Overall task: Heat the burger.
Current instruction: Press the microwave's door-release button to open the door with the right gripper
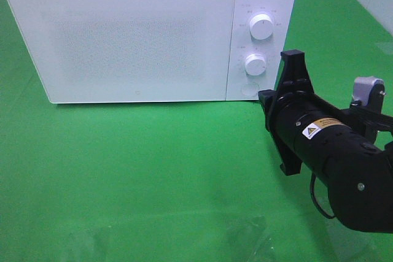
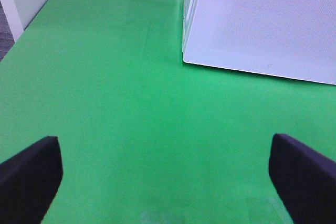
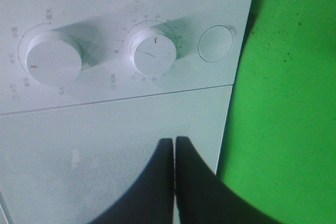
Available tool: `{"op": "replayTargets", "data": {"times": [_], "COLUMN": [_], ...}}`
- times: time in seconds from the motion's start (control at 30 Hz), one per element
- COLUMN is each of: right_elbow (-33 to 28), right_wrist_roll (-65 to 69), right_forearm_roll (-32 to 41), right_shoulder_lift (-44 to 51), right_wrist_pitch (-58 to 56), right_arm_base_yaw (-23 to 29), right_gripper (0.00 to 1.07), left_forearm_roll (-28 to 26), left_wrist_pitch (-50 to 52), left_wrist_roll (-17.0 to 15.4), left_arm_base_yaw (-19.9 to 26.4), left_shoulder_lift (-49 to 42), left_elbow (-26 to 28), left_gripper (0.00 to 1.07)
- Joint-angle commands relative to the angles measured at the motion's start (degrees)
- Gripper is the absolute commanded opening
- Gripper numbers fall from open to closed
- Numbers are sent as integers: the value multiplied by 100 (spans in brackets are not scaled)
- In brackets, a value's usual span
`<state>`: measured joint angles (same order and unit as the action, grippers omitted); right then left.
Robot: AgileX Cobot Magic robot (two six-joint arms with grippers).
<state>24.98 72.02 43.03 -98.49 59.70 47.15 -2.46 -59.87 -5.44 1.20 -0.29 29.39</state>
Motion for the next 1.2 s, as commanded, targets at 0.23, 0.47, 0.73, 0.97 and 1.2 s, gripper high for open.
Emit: {"op": "replayTargets", "data": {"times": [0.23,0.47,0.73,0.97,1.2], "right_elbow": [143,584,1094,1570,1914], "right_wrist_roll": [911,1152,1576,1696,1696], "right_forearm_roll": [-665,-1375,-1610,-1770,-1765], "right_shoulder_lift": [-40,-390,-1169,-1662,-1954], "right_wrist_pitch": [-842,-1043,-1008,-1026,-1031], "right_arm_base_yaw": [-659,-1192,-1473,-1633,-1799], "right_gripper": [0,0,0,0,0], "left_forearm_roll": [-11,-11,-11,-11,-11], "left_wrist_pitch": [23,23,23,23,23], "left_wrist_roll": [-6,-6,-6,-6,-6], "left_arm_base_yaw": [11,11,11,11,11], "left_shoulder_lift": [-109,-109,-109,-109,-109], "left_elbow": [-23,-23,-23,-23,-23], "left_gripper": [101,101,101,101,101]}}
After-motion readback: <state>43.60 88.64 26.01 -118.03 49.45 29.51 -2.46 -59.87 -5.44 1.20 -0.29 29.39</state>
